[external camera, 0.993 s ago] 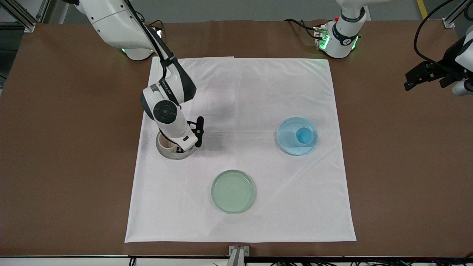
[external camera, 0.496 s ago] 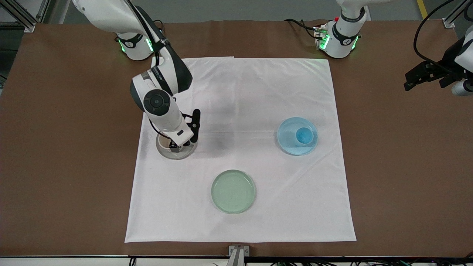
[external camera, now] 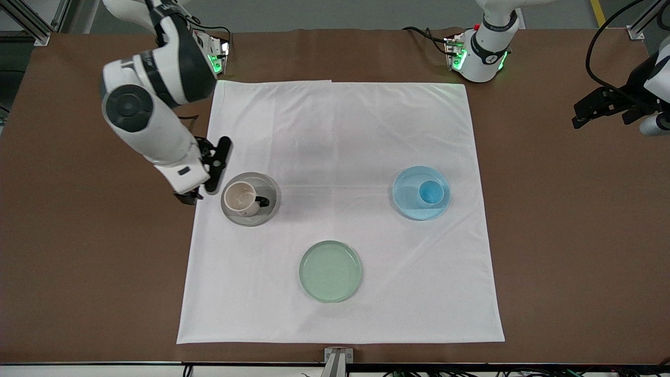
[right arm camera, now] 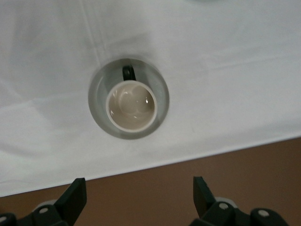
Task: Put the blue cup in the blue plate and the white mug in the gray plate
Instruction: 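Lower the white mug onto the gray plate and open the right gripper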
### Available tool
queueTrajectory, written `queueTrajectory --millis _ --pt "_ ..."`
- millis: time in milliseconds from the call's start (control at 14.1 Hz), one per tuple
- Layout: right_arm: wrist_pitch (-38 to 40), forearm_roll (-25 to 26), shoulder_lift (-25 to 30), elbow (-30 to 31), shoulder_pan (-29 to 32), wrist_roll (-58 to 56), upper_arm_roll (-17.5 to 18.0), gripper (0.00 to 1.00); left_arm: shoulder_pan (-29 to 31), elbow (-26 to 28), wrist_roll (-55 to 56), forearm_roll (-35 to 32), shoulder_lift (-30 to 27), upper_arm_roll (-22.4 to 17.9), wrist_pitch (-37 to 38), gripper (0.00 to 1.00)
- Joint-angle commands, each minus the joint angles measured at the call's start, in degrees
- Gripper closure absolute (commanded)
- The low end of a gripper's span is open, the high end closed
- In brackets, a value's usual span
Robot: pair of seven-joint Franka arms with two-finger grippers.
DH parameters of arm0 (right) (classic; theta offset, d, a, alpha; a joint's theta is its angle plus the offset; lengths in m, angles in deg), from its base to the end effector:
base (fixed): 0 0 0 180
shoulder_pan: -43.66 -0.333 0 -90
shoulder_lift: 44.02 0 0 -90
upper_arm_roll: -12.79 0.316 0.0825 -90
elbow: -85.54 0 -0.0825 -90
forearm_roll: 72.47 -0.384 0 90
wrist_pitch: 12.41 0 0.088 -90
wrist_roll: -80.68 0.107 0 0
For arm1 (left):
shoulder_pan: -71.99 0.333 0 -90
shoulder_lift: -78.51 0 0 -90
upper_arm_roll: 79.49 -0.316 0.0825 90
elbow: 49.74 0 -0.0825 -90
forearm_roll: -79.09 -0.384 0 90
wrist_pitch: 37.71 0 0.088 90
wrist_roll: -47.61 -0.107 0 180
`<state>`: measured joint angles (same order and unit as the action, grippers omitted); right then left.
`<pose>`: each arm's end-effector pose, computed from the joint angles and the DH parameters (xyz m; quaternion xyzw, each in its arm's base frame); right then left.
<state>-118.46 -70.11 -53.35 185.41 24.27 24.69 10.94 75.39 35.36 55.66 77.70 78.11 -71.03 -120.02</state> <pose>0.5770 0.1800 0.4715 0.7968 0.6033 -0.0332 0.0120 0.5366 -0.0450 0.6566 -0.9993 -0.0275 0.0193 0.0149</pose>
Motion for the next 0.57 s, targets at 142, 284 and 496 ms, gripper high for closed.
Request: queueTrajectory --millis 142,284,496 --pt "3.29 -1.22 3.97 -2.64 10.32 0.27 0.79 0.0 -0.15 0.5 -0.84 1.13 -0.58 -0.11 -0.04 0.0" --pt "3.49 -4.29 3.88 -4.16 13.84 5.24 0.53 0.0 -0.15 0.5 -0.84 1.13 -0.4 -0.11 -0.13 0.0" --pt "2.0 -5.35 3.88 -4.68 16.14 20.79 0.36 0.0 -0.07 0.41 -0.75 1.04 0.48 -0.11 -0.21 0.0"
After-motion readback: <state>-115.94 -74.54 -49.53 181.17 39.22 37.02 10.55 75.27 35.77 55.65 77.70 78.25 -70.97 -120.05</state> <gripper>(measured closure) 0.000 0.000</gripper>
